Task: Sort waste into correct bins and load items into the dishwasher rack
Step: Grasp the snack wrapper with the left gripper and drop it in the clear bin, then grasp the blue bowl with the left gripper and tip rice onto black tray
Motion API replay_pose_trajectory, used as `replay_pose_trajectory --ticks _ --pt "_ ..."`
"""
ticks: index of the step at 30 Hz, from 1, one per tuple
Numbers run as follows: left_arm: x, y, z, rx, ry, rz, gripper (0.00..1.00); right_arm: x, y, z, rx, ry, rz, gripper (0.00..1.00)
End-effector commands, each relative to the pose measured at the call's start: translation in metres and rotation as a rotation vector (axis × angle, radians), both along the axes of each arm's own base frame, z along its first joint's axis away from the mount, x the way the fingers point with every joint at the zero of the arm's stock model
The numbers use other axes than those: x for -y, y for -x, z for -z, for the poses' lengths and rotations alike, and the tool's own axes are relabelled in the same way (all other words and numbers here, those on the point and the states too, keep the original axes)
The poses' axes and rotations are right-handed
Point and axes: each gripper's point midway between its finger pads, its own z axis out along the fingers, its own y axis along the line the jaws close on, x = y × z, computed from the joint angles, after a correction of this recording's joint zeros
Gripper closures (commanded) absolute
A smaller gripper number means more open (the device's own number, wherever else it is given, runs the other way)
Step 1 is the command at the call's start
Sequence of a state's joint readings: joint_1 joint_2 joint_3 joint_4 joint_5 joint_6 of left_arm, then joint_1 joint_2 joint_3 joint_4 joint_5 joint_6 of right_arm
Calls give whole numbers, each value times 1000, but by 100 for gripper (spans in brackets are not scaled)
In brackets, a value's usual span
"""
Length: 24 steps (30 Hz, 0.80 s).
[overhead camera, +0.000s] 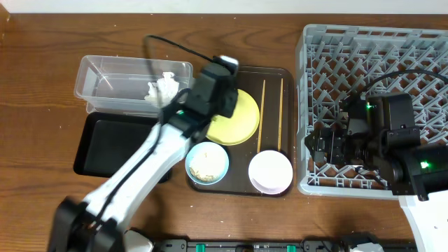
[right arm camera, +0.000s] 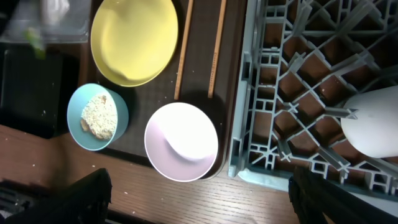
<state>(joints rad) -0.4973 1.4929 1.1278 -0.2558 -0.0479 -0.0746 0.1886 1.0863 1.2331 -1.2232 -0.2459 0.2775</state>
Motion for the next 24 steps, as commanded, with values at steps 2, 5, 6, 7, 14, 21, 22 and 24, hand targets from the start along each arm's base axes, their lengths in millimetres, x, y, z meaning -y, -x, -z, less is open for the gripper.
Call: replay_pose_trajectory --ticks 2,5,6,7,14,21,22,24 --pt "-66 -25 3 17 -64 -227 94 -1 1 2 -8 1 -2 10" --pt "-110 -48 11 17 -6 -386 93 -2 1 2 -7 1 -2 10" --pt "-122 -56 14 20 26 -430 83 -2 1 2 -7 1 -2 10" --pt "-128 -61 16 16 56 -443 60 -2 1 2 -6 1 -2 10" --pt "-103 -38 -3 -63 224 -274 41 -1 2 3 -11 2 -2 10" --pt "-75 42 -19 -197 172 -178 46 0 2 3 -10 8 1 10" --pt "-71 55 -17 -228 158 -160 46 0 2 3 -10 9 1 10" --pt "-62 85 -6 -321 126 -131 47 0 2 3 -10 9 1 9"
